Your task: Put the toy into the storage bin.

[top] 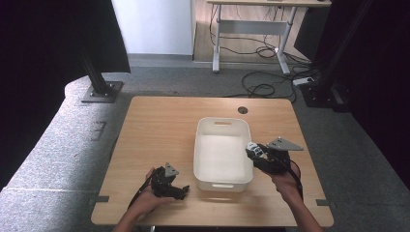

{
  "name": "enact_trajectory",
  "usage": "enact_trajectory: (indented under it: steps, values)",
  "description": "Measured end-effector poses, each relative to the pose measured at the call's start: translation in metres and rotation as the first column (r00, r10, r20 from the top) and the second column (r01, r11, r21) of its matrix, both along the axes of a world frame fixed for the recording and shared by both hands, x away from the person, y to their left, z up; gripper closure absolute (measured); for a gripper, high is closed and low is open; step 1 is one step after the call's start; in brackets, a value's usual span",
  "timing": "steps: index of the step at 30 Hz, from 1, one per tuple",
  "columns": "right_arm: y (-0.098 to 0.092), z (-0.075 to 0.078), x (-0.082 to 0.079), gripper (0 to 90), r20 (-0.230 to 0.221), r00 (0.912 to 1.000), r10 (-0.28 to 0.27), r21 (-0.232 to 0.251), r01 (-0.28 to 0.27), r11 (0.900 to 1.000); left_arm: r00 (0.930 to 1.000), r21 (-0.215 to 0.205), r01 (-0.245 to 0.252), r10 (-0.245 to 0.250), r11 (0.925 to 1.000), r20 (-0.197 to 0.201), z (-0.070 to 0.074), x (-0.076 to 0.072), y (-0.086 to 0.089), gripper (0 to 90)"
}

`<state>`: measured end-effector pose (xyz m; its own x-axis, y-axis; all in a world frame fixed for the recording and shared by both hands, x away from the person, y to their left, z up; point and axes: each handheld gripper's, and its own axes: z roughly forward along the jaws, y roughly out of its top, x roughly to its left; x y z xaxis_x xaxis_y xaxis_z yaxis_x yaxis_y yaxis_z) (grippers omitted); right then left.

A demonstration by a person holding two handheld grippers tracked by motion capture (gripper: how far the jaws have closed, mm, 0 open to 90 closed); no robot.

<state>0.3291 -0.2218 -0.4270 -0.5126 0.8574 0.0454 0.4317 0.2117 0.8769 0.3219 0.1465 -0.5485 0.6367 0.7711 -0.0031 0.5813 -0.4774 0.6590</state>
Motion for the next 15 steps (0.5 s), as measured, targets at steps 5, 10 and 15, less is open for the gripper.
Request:
enact_trajectory:
  steps: [5,10,15]
  values:
    - [0.006,-0.001,0.002,50.2,-0.002,0.9999,0.01,-0.008,-0.01,1.0,1.0,0.0,-0.001,0.001,1.0,0.0,0.0,0.0,0.0,0.1]
    - [0.011,-0.003,0.004,50.1,-0.005,0.9998,0.018,-0.012,-0.018,1.0,1.0,0.0,-0.002,0.002,1.0,0.0,0.0,0.0,0.0,0.1]
    - [0.014,-0.004,0.006,50.2,-0.011,0.9998,0.018,-0.013,-0.018,1.0,1.0,0.0,-0.002,0.002,1.0,0.0,0.0,0.0,0.0,0.1]
